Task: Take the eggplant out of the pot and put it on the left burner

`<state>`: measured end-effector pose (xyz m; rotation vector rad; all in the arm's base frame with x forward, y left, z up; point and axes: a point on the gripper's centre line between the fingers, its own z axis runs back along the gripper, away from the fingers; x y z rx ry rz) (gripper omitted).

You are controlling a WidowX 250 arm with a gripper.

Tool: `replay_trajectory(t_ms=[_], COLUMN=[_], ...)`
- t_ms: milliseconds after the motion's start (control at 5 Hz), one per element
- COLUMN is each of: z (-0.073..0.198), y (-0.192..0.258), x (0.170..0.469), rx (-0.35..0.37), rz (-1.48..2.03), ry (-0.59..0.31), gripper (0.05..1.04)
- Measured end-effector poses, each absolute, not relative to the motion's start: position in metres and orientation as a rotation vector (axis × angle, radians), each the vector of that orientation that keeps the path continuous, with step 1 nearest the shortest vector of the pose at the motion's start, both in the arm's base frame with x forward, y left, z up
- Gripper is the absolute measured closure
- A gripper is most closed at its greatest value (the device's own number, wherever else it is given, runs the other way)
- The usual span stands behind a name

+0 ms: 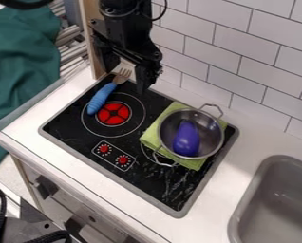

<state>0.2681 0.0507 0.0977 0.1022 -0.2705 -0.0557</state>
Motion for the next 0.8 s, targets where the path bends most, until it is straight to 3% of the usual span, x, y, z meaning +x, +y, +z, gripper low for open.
replay_trajectory(t_ms=[400,800], z=[0.084,0.086], y=[0.033,-0.022], x=[0.256,0.256], rx=[0.086,0.074], rz=[-0.075,-0.067], ry=[-0.251,-0.316], gripper=[0.081,0.081])
